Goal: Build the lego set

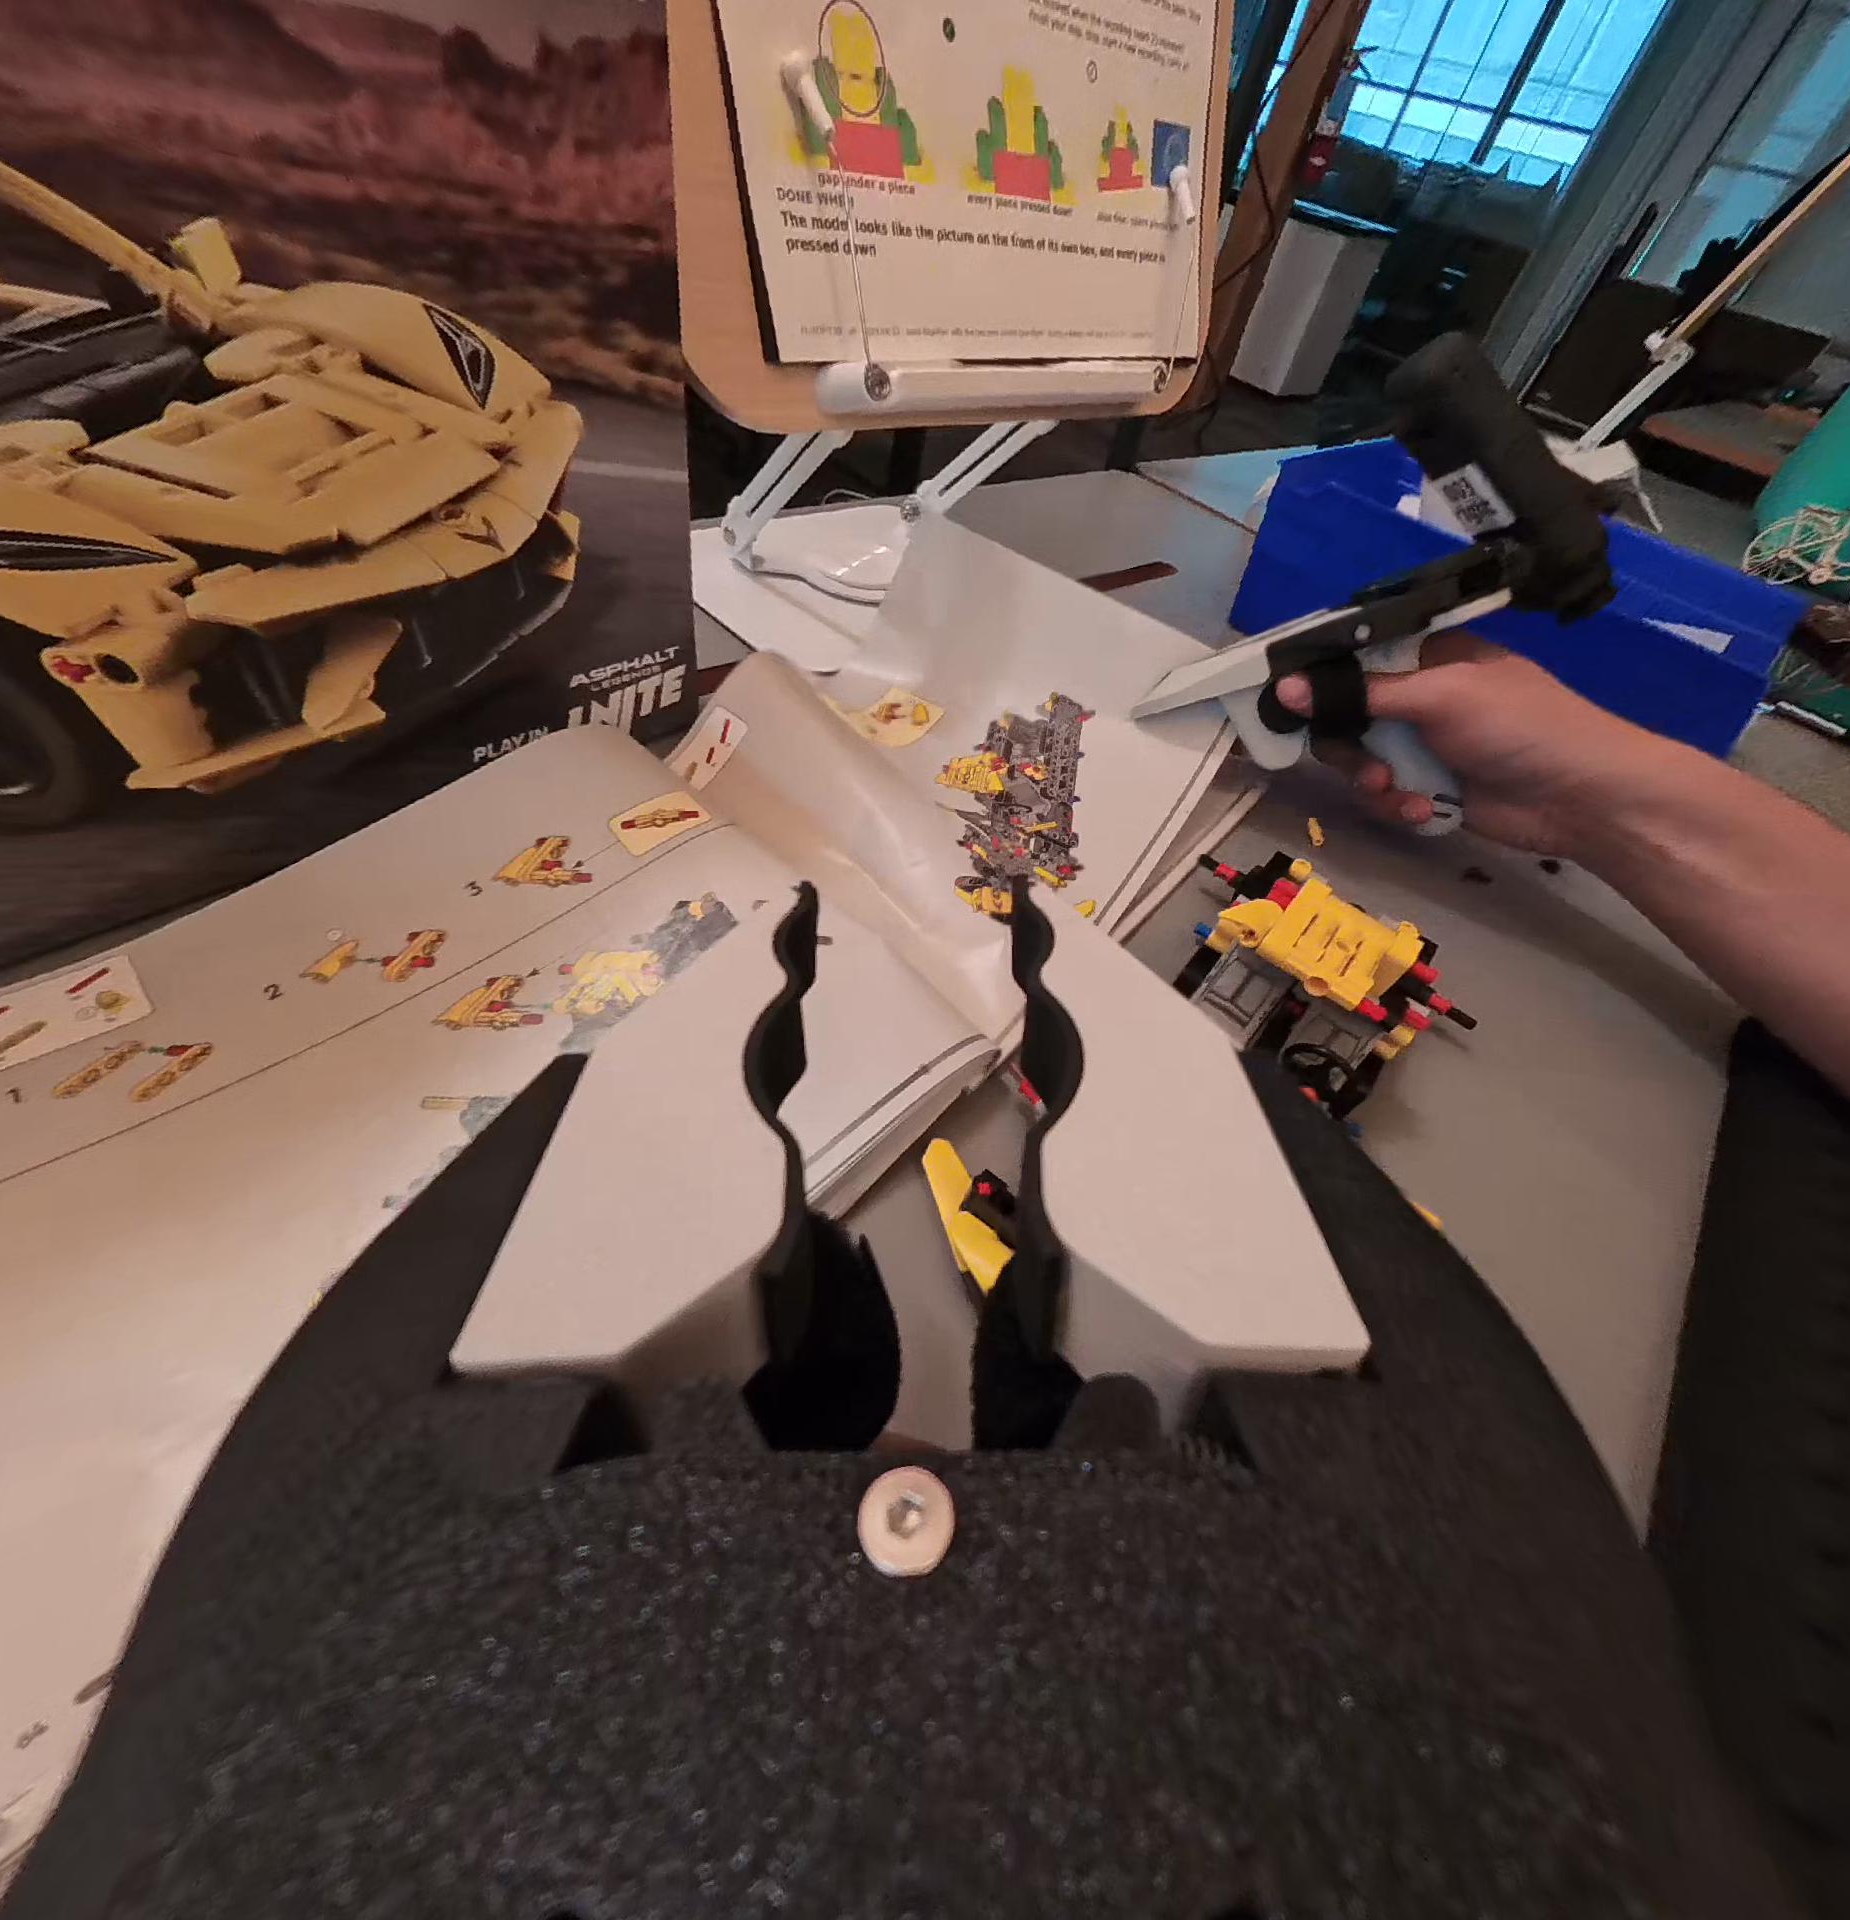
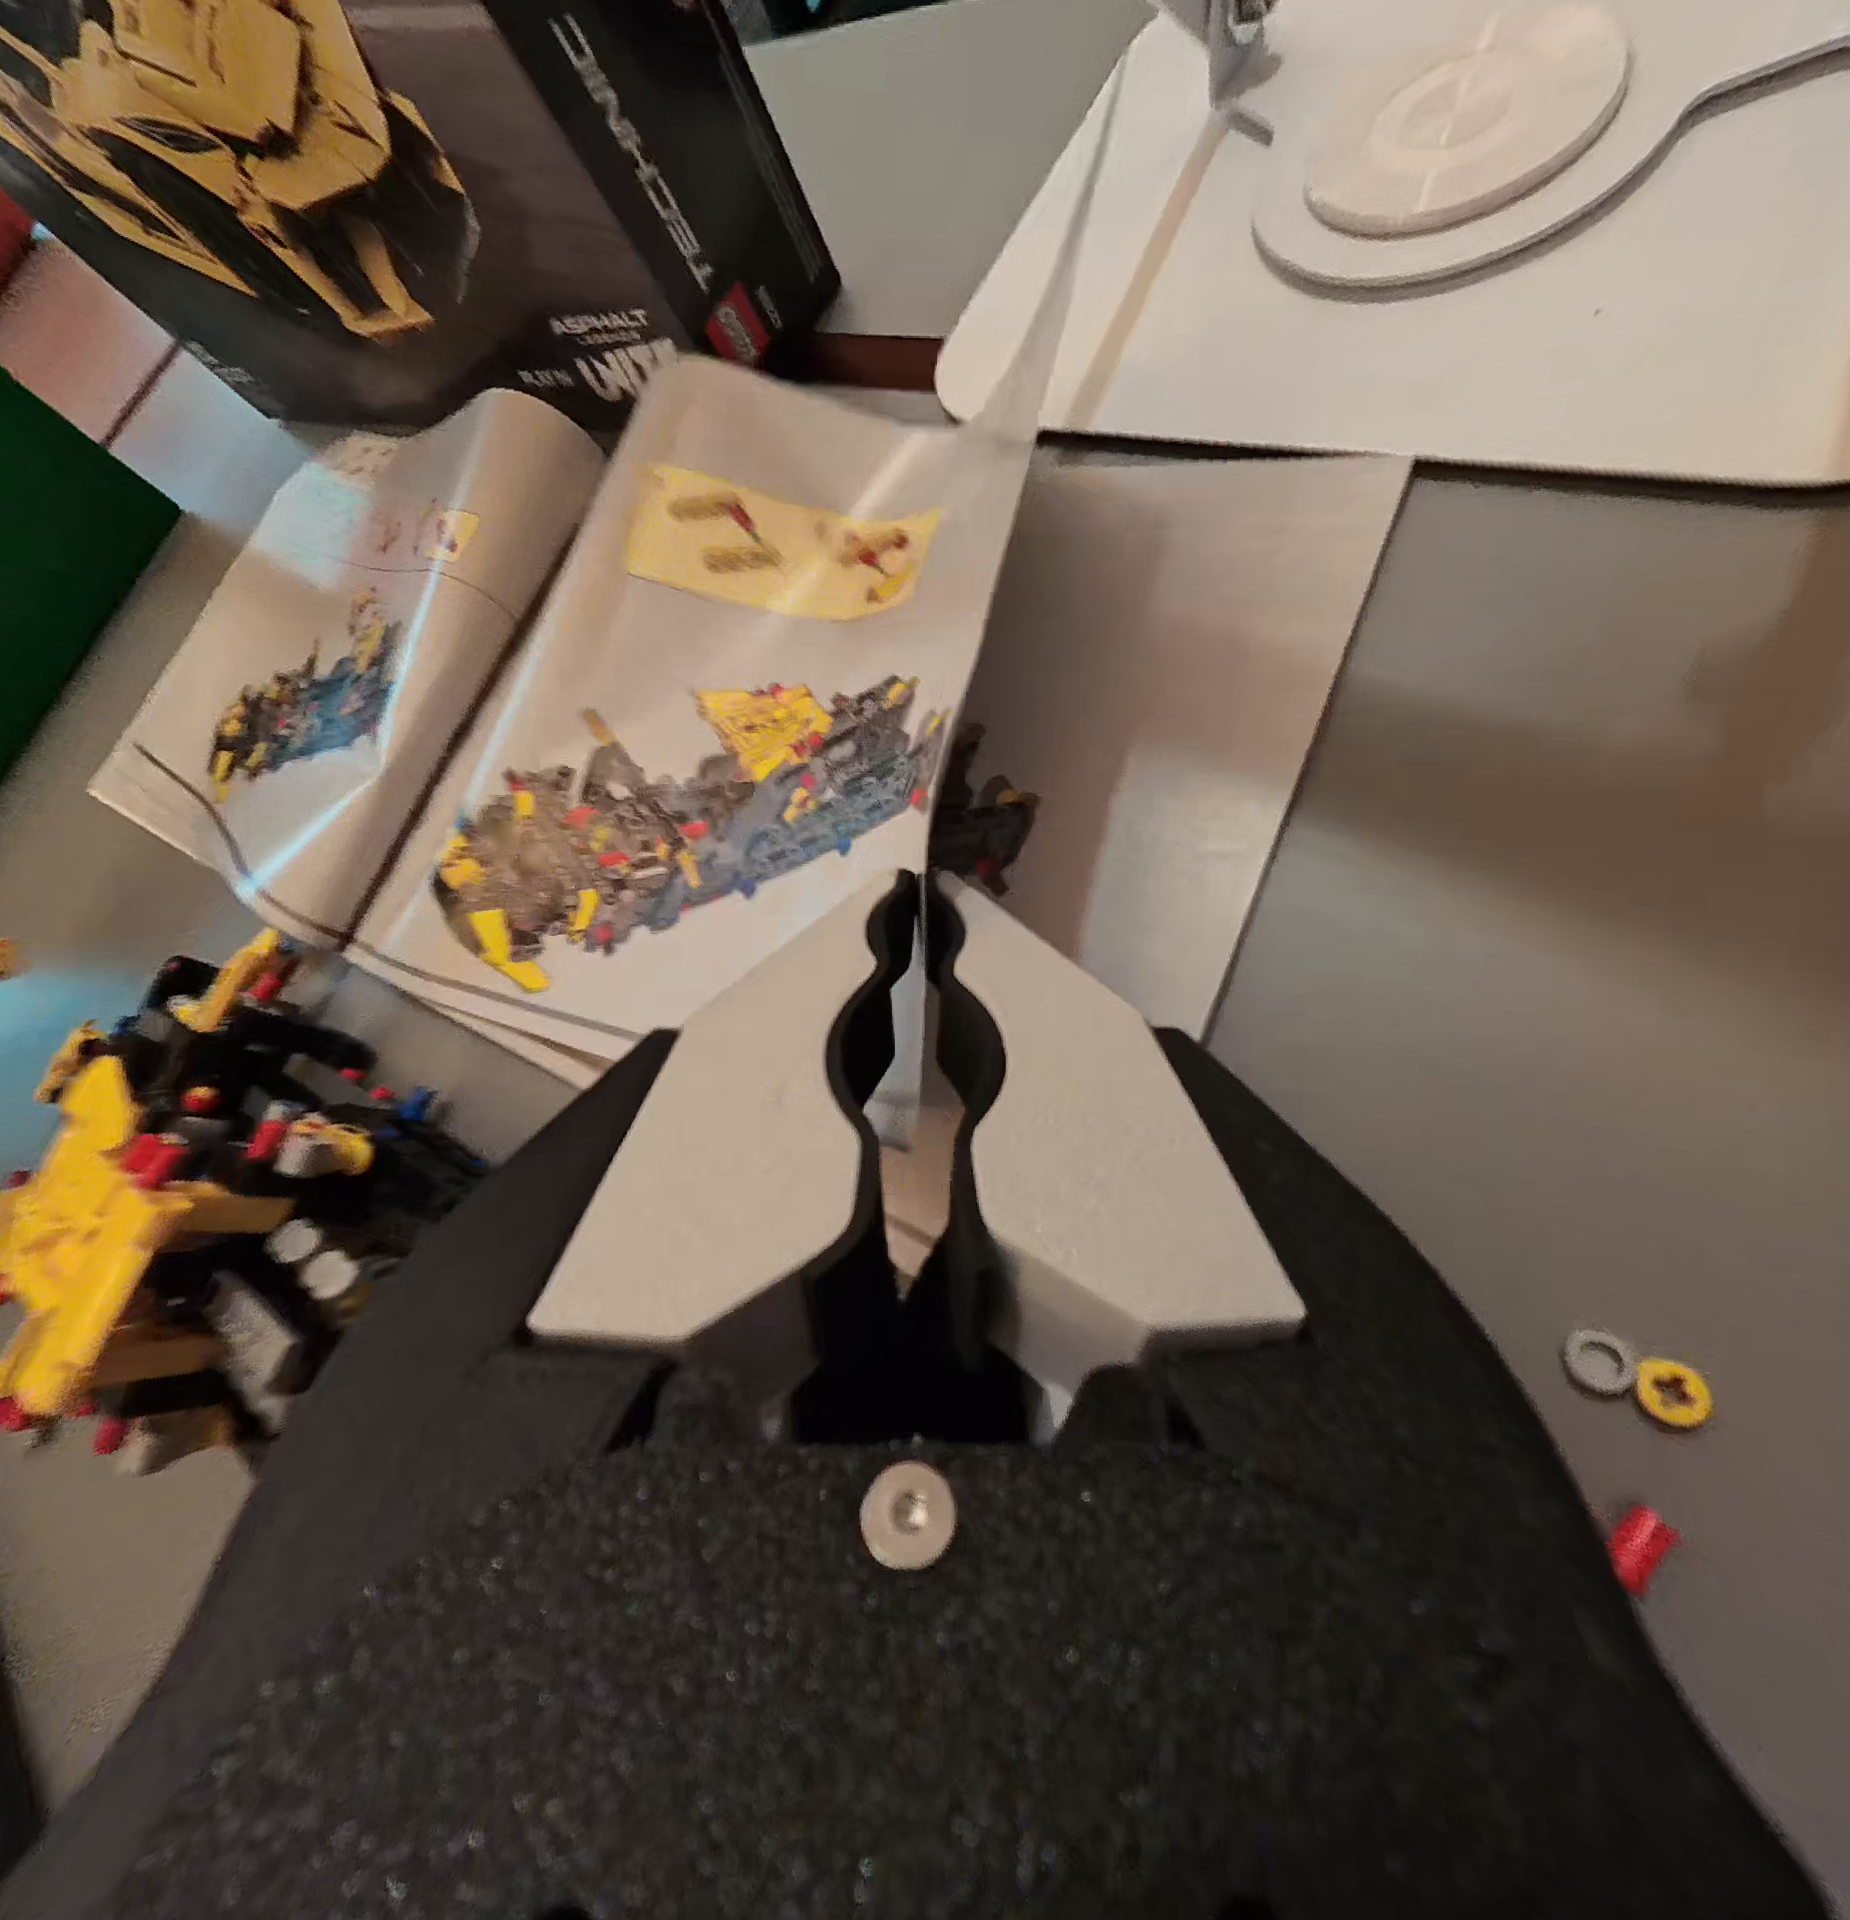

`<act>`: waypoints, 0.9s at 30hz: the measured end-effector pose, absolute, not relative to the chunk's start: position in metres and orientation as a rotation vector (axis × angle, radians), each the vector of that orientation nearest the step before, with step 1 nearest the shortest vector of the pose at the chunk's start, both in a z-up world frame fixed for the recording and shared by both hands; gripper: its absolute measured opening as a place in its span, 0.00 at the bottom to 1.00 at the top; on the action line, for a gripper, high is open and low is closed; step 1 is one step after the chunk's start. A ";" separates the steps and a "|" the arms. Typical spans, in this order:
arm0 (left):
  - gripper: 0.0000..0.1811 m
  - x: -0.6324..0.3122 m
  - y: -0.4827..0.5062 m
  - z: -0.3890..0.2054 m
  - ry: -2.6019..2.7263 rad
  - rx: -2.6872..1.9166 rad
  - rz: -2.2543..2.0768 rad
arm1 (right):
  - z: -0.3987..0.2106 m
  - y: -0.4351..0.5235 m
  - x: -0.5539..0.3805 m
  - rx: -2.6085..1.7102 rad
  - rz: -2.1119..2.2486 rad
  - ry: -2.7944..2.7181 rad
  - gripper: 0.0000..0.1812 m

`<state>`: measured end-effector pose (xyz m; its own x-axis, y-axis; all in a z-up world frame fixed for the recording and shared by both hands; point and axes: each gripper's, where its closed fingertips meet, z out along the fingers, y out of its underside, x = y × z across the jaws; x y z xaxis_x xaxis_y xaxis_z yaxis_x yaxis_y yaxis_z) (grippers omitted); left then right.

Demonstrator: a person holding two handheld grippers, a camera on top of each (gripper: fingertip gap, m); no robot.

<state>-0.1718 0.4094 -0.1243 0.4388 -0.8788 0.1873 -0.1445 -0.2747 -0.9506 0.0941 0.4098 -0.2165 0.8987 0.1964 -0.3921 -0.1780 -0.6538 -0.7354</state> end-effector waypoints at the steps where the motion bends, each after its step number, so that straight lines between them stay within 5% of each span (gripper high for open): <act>1: 0.21 -0.171 0.411 -0.127 0.892 -1.713 -0.928 | -0.223 0.411 0.096 -2.217 0.549 -0.024 0.00; 27: 0.21 -0.179 0.434 -0.149 0.834 -1.797 -0.895 | -0.184 0.421 0.091 -2.034 0.539 -0.036 0.00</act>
